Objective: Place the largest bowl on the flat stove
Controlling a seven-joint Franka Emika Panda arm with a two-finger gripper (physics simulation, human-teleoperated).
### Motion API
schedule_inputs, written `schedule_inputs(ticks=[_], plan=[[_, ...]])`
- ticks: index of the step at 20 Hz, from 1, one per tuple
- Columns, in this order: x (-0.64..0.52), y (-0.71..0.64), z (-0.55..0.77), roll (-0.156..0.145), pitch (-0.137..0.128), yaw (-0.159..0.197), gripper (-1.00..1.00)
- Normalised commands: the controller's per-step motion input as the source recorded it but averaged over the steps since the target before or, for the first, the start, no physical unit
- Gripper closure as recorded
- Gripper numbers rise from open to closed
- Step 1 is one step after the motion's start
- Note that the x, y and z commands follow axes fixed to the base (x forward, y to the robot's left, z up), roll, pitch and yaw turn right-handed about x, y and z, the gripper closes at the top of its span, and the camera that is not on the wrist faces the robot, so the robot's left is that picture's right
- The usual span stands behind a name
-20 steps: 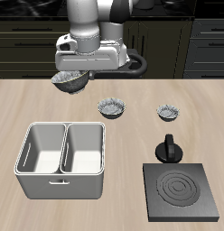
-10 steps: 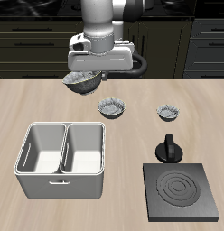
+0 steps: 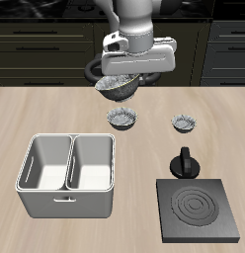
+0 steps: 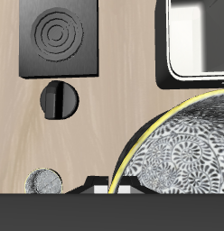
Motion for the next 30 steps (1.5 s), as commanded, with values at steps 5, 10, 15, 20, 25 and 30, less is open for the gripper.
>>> schedule_inputs(ticks=[5,10,15,20,25,30], plan=[[0.28,0.38,0.06,-0.002,0.014,0.001,1.00],[0.25,0.41,0.00,-0.015,0.012,0.024,1.00],[0.13,0.50,0.08,0.033,0.006,0.014,1.00],[0.18,0.43,0.12,0.018,-0.001,-0.012,1.00],[0.34,0.30,0.12,-0.043,-0.021,0.009,1.00],[0.45,0.12,0.12,-0.042,-0.006,-0.016,1.00]])
